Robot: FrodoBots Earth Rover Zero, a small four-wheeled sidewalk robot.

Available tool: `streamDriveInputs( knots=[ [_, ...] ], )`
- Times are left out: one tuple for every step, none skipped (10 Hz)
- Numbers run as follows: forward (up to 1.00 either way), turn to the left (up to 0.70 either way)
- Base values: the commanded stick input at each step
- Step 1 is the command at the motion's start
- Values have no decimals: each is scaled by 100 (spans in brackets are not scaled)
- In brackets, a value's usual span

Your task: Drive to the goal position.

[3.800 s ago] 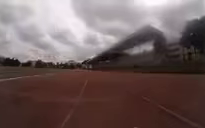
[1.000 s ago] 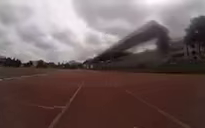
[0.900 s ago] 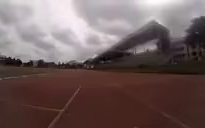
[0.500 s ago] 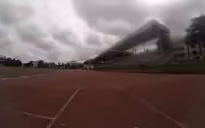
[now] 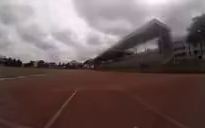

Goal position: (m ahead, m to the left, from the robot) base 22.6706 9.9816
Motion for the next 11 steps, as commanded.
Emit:
streamDriveInputs(
  knots=[
    [70,0],
    [70,0],
    [70,0],
    [70,0],
    [70,0],
    [70,0],
    [70,0],
    [70,0],
    [70,0],
    [70,0],
    [70,0]
  ],
)
